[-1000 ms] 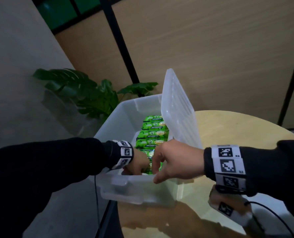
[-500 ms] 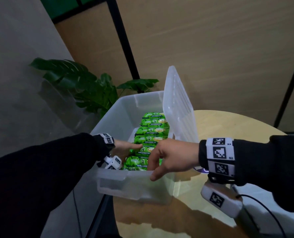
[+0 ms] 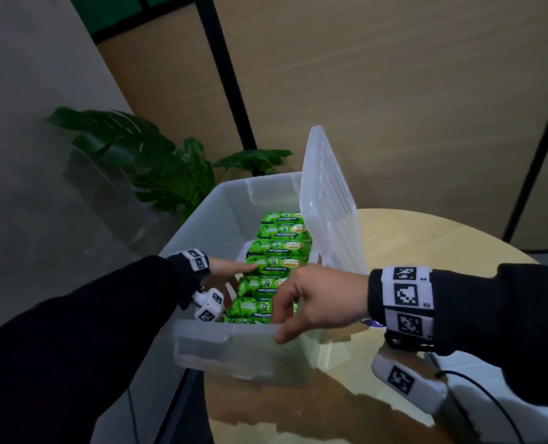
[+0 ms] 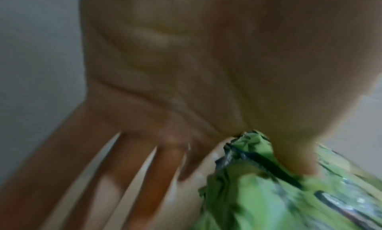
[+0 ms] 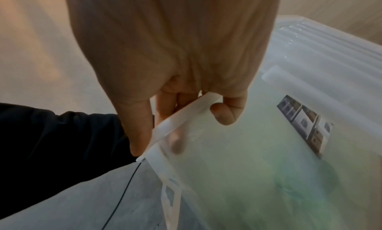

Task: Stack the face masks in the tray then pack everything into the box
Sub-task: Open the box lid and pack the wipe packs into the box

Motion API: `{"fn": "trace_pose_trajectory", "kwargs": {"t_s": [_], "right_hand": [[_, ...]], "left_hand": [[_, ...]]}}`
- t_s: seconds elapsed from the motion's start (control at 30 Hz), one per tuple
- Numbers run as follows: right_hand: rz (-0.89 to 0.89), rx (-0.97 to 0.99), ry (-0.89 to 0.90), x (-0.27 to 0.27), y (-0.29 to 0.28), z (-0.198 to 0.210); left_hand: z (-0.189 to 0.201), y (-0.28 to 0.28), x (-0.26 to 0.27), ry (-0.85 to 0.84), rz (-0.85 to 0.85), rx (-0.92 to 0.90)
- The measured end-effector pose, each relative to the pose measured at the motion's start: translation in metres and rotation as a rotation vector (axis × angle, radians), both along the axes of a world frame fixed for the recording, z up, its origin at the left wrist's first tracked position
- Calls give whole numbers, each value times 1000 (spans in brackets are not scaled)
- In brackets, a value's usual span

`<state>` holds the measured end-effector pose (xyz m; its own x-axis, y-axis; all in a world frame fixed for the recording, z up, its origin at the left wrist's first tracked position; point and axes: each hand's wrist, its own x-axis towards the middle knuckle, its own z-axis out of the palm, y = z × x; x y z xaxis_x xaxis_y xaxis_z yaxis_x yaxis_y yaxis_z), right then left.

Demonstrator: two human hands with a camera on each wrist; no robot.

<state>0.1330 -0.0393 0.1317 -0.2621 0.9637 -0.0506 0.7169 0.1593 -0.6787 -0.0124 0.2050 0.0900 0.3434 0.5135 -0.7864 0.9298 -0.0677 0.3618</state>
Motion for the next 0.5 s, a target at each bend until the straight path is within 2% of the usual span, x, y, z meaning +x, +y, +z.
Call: {"fn": "trace_pose_trajectory", "kwargs": {"t_s": [0.07, 0.2, 0.27, 0.37, 0.4, 0.47, 0.5], "right_hand": [[4, 12, 15, 1, 0, -1], [26, -3, 42, 3, 3, -3], [43, -14, 46, 4, 4, -2], [61, -21, 45, 4, 6, -1], [62, -23, 48, 4, 6, -1], [62, -30, 41, 3, 6, 1], [67, -40, 33, 3, 6, 2]], "left_hand": [[-11, 22, 6, -114, 156, 40], [-16, 10, 24, -400, 244, -217], [-19, 7, 23, -441, 271, -338], [-22, 22, 18, -384, 254, -451], [-23, 28, 18, -342, 228, -411], [-28, 51, 22, -249, 204, -189], [-31, 60, 24, -242, 243, -54]]}}
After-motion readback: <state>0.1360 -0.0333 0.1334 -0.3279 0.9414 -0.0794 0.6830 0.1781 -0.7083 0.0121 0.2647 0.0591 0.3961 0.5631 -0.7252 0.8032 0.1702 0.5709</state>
